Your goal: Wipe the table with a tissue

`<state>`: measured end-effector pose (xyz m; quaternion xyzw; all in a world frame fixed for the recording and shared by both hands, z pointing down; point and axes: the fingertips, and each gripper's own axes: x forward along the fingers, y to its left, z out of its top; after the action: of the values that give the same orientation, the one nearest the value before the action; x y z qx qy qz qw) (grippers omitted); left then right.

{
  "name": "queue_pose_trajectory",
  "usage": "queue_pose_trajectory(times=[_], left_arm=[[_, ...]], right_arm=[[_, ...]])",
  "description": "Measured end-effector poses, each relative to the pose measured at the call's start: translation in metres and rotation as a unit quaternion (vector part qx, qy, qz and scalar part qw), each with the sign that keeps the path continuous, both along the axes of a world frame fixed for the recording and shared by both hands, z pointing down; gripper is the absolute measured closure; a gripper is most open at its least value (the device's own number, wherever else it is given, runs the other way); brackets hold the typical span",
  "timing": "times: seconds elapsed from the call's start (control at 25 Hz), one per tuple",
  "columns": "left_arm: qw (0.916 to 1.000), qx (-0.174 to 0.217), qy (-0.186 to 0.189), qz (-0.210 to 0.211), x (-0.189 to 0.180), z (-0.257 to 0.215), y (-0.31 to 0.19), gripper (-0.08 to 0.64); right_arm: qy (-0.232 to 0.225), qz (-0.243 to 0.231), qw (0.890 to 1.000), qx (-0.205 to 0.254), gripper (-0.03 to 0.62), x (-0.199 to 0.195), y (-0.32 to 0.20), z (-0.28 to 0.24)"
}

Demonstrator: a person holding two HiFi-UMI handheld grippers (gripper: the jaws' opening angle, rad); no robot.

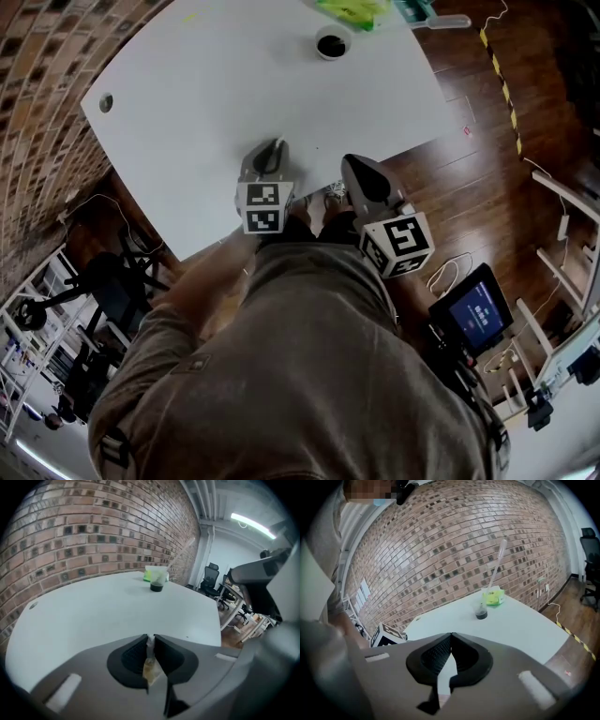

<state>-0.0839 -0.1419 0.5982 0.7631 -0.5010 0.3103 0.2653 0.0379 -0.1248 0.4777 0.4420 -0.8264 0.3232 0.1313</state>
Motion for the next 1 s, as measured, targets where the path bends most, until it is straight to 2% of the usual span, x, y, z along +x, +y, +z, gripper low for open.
queue_pose_trajectory(times=[0.2, 0.32, 0.48, 0.64, 0.84, 1.0], left_arm=[[0.9981, -0.015, 0.021, 0.056, 0.038, 0.002, 0.021, 0.522], [0.9975, -0.016, 0.024, 0.065, 0.044, 0.003, 0.027, 0.522], [0.9993, -0.007, 0.015, 0.033, 0.02, 0.002, 0.017, 0.522], [0.9997, 0.001, -0.015, -0.018, -0.03, 0.003, 0.005, 0.522], [0.9958, 0.001, -0.041, -0.082, -0.088, 0.005, 0.001, 0.522], [0.9944, 0.007, -0.047, -0.094, -0.095, 0.002, 0.001, 0.522]], right_arm=[[0.001, 0.005, 1.0, 0.001, 0.583, 0.004, 0.0, 0.001], [0.001, 0.003, 1.0, 0.002, 0.583, 0.003, 0.0, 0.001], [0.001, -0.004, 1.0, 0.003, 0.583, -0.001, -0.001, 0.001], [-0.004, -0.015, 1.0, 0.008, 0.583, -0.009, -0.002, -0.004], [-0.005, -0.025, 1.0, 0.016, 0.583, -0.016, -0.004, -0.009], [-0.005, -0.029, 0.999, 0.017, 0.583, -0.017, -0.003, -0.008]])
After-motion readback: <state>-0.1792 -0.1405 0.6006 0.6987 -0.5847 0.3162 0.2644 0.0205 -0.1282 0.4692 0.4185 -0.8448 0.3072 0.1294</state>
